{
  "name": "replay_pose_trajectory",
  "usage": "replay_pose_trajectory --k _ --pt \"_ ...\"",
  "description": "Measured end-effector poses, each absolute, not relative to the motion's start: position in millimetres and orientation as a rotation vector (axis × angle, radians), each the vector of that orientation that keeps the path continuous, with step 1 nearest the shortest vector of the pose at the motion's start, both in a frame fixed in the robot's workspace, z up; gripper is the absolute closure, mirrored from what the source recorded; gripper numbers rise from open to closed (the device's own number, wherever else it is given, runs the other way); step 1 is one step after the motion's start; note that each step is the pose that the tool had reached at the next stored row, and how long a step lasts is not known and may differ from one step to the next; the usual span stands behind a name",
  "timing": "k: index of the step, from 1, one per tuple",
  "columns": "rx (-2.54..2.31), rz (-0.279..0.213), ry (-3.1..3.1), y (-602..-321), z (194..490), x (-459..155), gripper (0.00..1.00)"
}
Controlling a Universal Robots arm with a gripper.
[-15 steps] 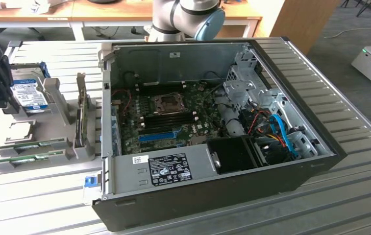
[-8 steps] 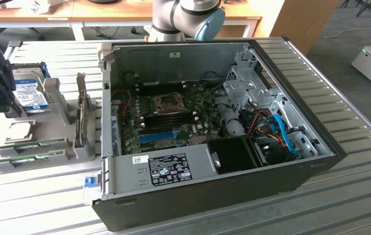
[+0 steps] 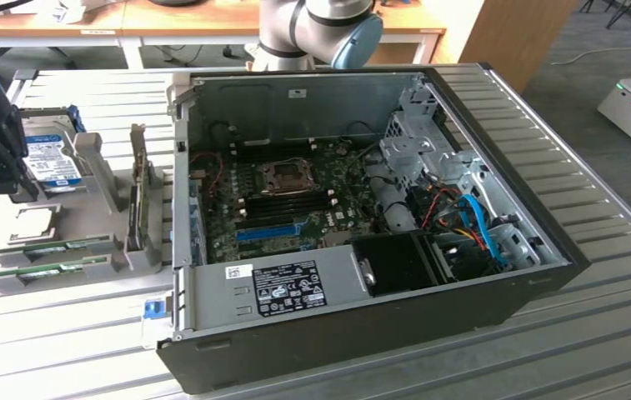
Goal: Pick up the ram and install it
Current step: 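Pick up the ram and move it above insertion slot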
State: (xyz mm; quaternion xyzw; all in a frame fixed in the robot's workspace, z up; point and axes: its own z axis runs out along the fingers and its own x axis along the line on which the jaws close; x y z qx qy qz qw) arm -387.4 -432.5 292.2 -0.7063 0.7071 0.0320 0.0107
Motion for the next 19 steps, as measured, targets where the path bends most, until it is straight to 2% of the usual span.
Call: replay_pose_trajectory --k 7,8,9,10,12,13,19 --pt "-2.204 0.100 2.206 -432.5 292.2 -387.4 0.89" --pt "-2.204 0.100 2.206 -432.5 292.2 -387.4 0.84" --pt "-2.204 0.100 2.206 -432.4 292.2 -387.4 0.84" --pt "-2.204 0.100 2.206 -432.5 292.2 -387.4 0.77" --pt "-2.204 0.100 2.206 -432.5 292.2 -387.4 0.77" --pt "-2.204 0.100 2.206 -432.5 292.2 -387.4 0.71" --pt "-2.204 0.100 2.206 -432.5 288.1 -387.4 0.71"
